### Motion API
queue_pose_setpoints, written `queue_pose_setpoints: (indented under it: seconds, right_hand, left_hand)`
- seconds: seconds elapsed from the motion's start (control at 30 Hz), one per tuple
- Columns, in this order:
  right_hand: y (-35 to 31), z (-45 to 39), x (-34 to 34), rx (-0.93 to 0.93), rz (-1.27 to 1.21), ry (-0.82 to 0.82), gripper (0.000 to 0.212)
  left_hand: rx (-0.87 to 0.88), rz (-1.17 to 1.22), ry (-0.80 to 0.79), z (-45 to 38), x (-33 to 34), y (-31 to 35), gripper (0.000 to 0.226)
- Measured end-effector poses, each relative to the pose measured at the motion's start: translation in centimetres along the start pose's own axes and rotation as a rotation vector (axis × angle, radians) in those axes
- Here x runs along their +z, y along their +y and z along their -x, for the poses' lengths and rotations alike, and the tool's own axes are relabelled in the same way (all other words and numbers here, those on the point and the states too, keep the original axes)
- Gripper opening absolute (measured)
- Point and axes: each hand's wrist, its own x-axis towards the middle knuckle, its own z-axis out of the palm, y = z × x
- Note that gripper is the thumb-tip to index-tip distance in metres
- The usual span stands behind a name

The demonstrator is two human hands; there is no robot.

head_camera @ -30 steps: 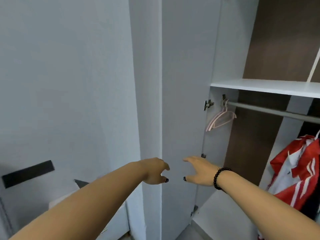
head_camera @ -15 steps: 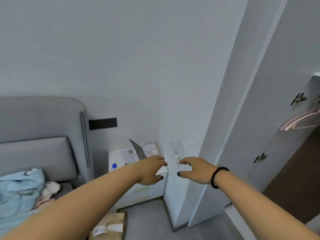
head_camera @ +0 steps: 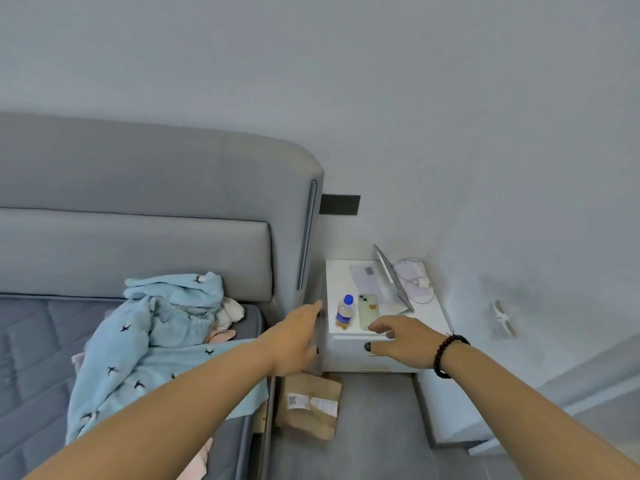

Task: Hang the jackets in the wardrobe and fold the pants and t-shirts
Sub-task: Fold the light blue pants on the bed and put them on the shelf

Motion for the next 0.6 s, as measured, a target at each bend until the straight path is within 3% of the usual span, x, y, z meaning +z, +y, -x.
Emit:
queue_pose_setpoints:
  seconds: [0.3,0.6]
  right_hand:
    - [-10.0,-10.2,5.0,-0.092,-0.039,-0.123,0.042]
    - [-16.2,-21.3,7.8,-0.119,-0.091,-0.271,0.035]
  left_hand:
    - [-0.242,0.211,0.042,3.4,-1.4,-15.8,0.085]
    - [-0.441,0.425,0.171,3.2,-2.4,-24.9,0.091]
